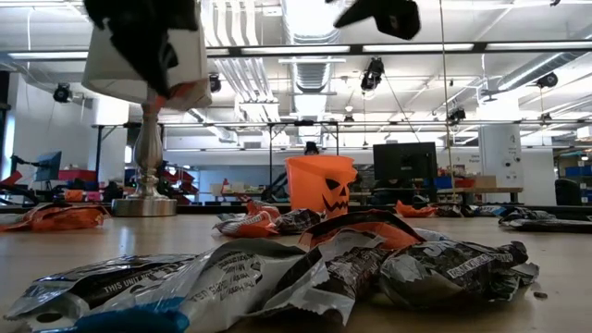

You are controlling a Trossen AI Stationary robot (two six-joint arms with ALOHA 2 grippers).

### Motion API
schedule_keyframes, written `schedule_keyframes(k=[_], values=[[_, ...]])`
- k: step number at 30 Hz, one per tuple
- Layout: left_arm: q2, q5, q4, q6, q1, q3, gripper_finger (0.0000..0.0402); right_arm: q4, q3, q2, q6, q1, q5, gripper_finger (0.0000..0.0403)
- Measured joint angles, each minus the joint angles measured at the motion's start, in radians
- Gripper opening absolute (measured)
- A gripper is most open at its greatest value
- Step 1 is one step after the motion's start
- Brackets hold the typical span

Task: Organize candy in baskets
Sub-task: Put the orange chocolate into the orange bucket

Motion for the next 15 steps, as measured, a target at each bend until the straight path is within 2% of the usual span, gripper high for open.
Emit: schedule_keyframes(k=[8,15], values=[[0.013,0.0,0.087,0.09,0.0,0.096,0.0001,0.133,0.0,0.0,-0.154,-0.002,0.045,0.0132],[0.013,0.0,0.145,0.149,0.0,0.147,0.0001,0.15,0.0,0.0,-0.152,-0.014,0.124,0.0132]])
